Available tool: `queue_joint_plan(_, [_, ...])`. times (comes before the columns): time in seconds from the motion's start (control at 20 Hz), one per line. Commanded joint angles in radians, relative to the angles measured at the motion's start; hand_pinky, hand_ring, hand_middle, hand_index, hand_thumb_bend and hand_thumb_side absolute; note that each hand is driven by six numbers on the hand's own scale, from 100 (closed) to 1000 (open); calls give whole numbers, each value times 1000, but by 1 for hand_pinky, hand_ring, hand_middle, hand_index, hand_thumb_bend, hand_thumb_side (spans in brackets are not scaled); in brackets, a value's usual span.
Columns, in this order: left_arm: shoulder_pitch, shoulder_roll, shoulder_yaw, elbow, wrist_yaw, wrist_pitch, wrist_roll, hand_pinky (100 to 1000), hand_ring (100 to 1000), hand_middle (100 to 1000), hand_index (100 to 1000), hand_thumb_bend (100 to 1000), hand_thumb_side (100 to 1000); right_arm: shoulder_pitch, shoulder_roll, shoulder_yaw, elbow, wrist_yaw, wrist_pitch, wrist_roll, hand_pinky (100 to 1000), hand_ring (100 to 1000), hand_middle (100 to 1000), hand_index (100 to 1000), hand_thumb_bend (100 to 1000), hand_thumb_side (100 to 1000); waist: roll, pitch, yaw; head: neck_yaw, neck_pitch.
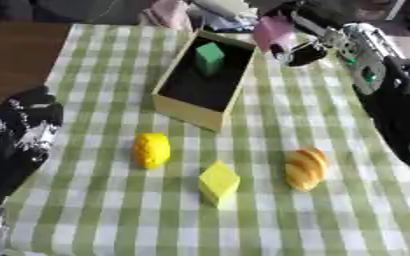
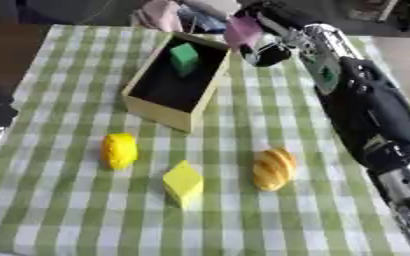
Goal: Pick up objects on the table and place them in the box.
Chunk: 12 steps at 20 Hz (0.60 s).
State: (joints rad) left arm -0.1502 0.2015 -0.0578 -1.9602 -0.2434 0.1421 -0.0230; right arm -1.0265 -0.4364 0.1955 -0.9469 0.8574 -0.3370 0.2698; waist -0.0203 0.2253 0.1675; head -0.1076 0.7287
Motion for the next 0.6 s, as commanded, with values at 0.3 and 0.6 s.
queue_joint_plan(0.3, [-12,6,4,-16,1,-3,3,792,734,731,849,322,637,-47,36,85,-104,-54,-46,124,796,695,535,779,100,201,4,-11,2,-28,-10])
queue_joint_plan(0.6, [-15,5,2,-19,7,-8,4,792,733,730,849,321,634,-42,82,151,-137,-85,-77,204,801,716,570,809,100,215,4,-11,5,-39,-10])
